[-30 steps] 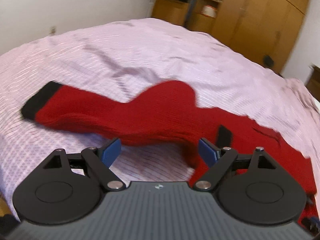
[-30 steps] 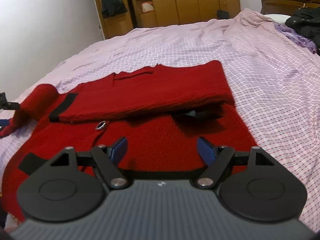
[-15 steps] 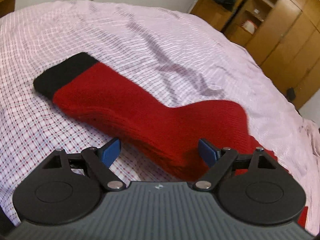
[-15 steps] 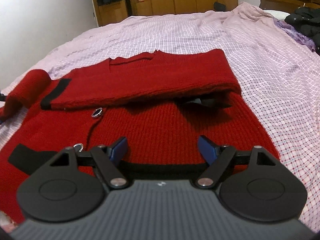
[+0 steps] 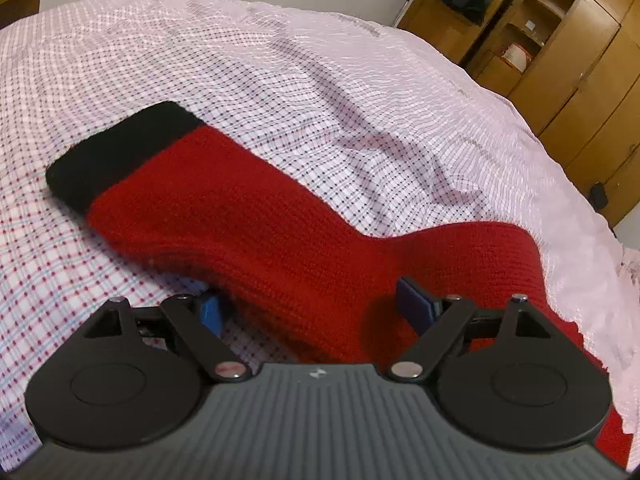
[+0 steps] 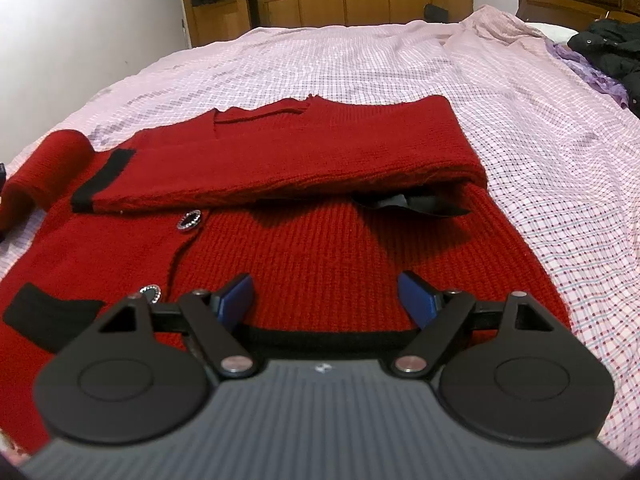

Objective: Fold small clothes
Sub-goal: 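Grasp the other red sleeve near its black cuff with the left gripper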

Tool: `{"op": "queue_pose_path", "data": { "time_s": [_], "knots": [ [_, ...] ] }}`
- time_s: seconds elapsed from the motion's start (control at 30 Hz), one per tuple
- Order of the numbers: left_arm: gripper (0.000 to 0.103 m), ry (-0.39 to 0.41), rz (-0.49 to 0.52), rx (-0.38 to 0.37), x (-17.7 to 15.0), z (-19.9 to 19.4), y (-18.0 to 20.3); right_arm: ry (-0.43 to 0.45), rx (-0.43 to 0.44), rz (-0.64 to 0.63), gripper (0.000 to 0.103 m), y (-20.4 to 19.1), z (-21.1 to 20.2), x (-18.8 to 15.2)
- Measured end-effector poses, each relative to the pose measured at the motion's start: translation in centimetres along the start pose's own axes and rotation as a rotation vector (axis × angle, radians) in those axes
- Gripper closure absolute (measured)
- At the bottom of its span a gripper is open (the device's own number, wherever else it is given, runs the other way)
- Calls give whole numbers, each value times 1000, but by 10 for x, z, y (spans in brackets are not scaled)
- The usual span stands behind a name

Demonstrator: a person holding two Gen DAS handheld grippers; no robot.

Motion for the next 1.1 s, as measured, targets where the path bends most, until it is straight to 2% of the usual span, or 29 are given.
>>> {"op": "queue_pose_path", "data": {
  "time_s": [0.13,0.3,0.63,0.8,1.0,1.1],
  "knots": [
    [16,16,44,0,-3,-2,4,3,3,1,20,0,1,-1],
    [16,23,68,-51,-6,-4,8,8,10,4,19,1,2,-2],
    [16,-8,64,-37,-1,13,7,14,23,3,19,4,1,-3],
    [18,-13,104,-19,-3,11,12,19,32,17,19,6,-2,-3],
    [38,13,199,-3,-7,1,20,23,48,32,21,11,-6,-2],
    [58,9,206,-20,-7,-2,20,27,54,42,21,12,-8,-2]
  ]
}}
Point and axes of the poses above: each gripper's, at about its wrist camera, not at the fingertips, and z roughly the way its jaws point, y to its right, x to its top, the point moved 1 cm from there along z, roughly the way its jaws point, and after that the axes turned 1 degree about z, right-handed, at the moved point
